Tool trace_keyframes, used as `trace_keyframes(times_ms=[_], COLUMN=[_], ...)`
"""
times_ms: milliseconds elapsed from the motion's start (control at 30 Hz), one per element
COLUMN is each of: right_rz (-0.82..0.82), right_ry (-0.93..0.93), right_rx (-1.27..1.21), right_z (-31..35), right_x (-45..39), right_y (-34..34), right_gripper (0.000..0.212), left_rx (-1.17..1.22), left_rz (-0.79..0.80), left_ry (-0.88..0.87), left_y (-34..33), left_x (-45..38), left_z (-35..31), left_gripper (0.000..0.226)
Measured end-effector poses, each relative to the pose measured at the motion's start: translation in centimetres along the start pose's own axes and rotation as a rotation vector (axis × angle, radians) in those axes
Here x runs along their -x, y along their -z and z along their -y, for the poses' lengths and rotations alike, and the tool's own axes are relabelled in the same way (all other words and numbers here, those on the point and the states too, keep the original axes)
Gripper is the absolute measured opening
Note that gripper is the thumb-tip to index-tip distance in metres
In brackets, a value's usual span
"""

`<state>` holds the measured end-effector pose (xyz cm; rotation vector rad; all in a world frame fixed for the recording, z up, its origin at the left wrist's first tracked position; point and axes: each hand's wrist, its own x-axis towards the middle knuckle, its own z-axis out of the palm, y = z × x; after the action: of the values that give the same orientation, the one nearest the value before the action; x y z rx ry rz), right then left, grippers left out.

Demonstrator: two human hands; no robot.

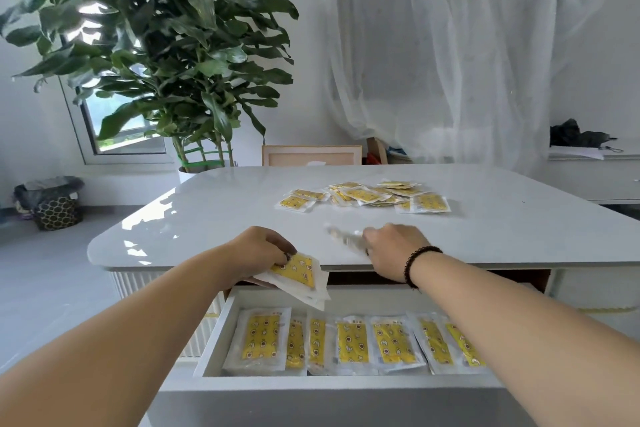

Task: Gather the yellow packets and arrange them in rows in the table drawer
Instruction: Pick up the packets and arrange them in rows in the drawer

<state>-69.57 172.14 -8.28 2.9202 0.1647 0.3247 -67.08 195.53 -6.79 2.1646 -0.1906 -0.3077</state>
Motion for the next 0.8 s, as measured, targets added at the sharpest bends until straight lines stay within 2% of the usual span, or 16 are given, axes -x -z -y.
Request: trace_keyframes(times_ms=[100, 133, 200, 300, 400, 467, 567, 667, 733, 800], right_rz=[-0.186, -0.194, -0.067, 0.174, 0.234, 0.238, 0.228, 0.198, 0.150, 0.061], right_ry=[-0.207, -0.260, -0.270, -0.182, -0.167, -0.116, -0.038, -0.007, -0.057, -0.143], right_rx=[-0.168, -0.198, -0.204, -0.192, -0.194, -0.078, 0.052, 0.043, -0.064, -0.275], right_z=[-1.1, -1.5, -2.1, -2.0, -1.3, -0.8, -0.3, -0.1, 0.0, 0.3], right_x=[-0.7, -0.9, -1.0, -1.0, -1.1, -1.2, -1.3, -1.3, -1.2, -1.2], right_y=[0.2, 0.1, -0.5, -1.9, -2.1, -2.0, -1.7, -0.9, -0.1, 0.8], right_gripper=[0.017, 0.016, 0.016, 0.007, 0.044, 0.050, 0.036, 0.019, 0.008, 0.015], left_rx=[0.009, 0.015, 0.013, 0.004, 0.023, 0.038, 0.043, 0.062, 0.103, 0.140], left_rz=[0.007, 0.009, 0.016, 0.032, 0.048, 0.053, 0.054, 0.052, 0.061, 0.068], left_ry=[0.000, -0.001, -0.008, -0.019, -0.019, -0.020, -0.022, -0.013, -0.003, 0.005], left_y=[0.1, 0.1, -0.1, -0.5, -0.9, -1.1, -1.3, -1.1, -0.9, -0.7], left_x=[0.2, 0.2, 0.2, 0.3, 0.5, 0.8, 0.9, 1.1, 1.2, 1.4], left_z=[0.0, -0.1, -0.3, -0.8, -1.4, -1.8, -2.2, -2.3, -2.6, -2.8], left_gripper=[0.024, 0.023, 0.024, 0.024, 0.024, 0.024, 0.025, 0.024, 0.025, 0.025])
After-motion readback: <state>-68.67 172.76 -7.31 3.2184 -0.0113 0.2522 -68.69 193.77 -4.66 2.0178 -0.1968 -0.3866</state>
